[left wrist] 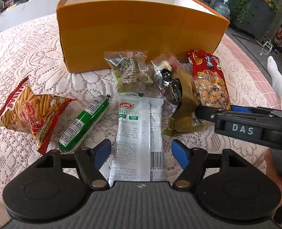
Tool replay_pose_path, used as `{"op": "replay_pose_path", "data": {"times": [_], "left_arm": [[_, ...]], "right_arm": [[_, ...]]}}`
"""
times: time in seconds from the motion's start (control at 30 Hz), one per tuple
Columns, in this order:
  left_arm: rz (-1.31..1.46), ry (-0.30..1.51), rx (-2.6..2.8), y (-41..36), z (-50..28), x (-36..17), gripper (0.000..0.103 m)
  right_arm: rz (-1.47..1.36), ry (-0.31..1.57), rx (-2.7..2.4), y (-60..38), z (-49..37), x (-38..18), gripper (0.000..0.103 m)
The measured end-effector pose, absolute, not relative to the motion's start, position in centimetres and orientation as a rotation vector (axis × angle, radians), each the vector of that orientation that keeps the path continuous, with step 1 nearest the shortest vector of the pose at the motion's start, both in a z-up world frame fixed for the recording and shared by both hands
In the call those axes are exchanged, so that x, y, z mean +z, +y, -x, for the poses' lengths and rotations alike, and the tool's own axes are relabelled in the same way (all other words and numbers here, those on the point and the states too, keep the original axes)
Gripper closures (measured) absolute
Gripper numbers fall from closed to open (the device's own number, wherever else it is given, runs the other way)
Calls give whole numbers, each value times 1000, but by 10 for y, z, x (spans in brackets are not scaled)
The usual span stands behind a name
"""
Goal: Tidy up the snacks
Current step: 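Grasp the white milk sachet with left tool while right tool grasps peanut bag, then lift both snacks over the orange box and open both tools inside it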
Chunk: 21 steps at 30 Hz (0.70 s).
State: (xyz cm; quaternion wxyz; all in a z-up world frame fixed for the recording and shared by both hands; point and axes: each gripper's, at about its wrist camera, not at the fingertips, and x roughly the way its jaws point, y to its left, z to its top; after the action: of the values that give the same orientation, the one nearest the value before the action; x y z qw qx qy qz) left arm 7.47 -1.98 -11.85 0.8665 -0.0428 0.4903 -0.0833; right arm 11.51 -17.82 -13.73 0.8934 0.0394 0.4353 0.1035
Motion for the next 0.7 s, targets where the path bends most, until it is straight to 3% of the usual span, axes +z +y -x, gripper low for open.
{"op": "replay_pose_path", "data": {"times": [0.17,0.7], "left_arm": [[81,1016,-167,-21,-75,-117,43],[134,961,-169,-14,-60,-103,50]], "right_arm": [[-97,894,210,-182,-109,-134,45],[-85,809,224,-188,-87,-113,45]]}}
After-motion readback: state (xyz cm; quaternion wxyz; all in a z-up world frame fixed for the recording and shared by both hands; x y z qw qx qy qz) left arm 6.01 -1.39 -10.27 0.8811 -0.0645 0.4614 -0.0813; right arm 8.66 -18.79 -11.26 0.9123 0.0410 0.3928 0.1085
